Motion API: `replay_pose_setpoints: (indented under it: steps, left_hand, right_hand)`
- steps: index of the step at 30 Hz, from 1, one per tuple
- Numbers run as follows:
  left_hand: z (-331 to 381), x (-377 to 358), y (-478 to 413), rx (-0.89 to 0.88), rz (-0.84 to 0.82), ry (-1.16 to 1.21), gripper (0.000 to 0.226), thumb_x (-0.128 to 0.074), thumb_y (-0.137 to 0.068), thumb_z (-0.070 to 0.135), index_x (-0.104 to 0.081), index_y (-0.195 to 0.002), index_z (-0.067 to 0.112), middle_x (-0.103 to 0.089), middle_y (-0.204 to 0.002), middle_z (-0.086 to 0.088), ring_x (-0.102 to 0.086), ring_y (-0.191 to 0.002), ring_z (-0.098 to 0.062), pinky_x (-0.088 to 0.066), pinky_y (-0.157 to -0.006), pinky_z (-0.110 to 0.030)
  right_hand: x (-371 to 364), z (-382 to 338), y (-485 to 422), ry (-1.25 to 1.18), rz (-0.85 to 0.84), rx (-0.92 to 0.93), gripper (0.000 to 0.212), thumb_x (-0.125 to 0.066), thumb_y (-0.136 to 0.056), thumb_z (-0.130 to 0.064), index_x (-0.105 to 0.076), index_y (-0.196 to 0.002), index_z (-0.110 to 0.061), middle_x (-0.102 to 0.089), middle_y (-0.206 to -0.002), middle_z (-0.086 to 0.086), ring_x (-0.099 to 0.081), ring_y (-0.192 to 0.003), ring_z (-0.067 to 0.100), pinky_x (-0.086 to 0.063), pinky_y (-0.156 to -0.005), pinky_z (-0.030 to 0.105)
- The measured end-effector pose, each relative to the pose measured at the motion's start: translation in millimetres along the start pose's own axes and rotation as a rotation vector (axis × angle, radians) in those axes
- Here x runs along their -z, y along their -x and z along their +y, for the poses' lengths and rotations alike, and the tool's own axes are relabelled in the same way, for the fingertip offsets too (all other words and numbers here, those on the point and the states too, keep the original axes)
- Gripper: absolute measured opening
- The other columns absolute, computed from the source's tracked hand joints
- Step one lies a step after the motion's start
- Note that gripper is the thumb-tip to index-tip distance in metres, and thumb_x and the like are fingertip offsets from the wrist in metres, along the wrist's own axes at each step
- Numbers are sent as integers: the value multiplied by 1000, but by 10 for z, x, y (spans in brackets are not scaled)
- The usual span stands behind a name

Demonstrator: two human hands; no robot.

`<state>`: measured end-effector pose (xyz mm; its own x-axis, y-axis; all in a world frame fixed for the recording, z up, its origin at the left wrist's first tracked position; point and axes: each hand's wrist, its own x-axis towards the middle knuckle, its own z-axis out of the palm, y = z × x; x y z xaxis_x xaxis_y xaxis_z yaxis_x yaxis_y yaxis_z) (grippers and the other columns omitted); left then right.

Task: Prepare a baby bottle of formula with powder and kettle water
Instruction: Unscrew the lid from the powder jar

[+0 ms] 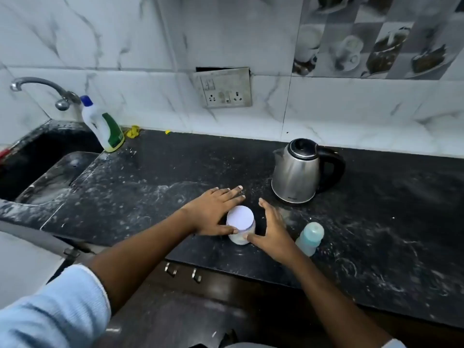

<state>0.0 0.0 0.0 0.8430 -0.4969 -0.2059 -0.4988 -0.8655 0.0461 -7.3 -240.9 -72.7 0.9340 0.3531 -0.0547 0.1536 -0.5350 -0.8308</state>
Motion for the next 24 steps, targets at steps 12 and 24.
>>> replay_pose_setpoints:
  steps: [12,24]
  left_hand:
    - [-162,-54,-343,-557,159,-337,64,-57,-106,52,-58,-148,3,-65,-131,-26,-67,-100,-44,-53,-90,-50]
    - [-192,-197,-699,-688,288,-468,66,-46,-100,67,-65,-120,7,-68,-89,-13,-63,-69,-34,-48,-77,-43]
  right_hand:
    - [-398,32,-123,-233,-63,-209,116,-99,-66,-36,-29,-158,-45,-41,-144,-13,-38,-145,17,-39,-119,33]
    - [-740,70,-164,-119,148,-268,94,-79,-49,-69,-38,-130,-48,-38,-117,-13,-42,-128,24,-44,-109,47]
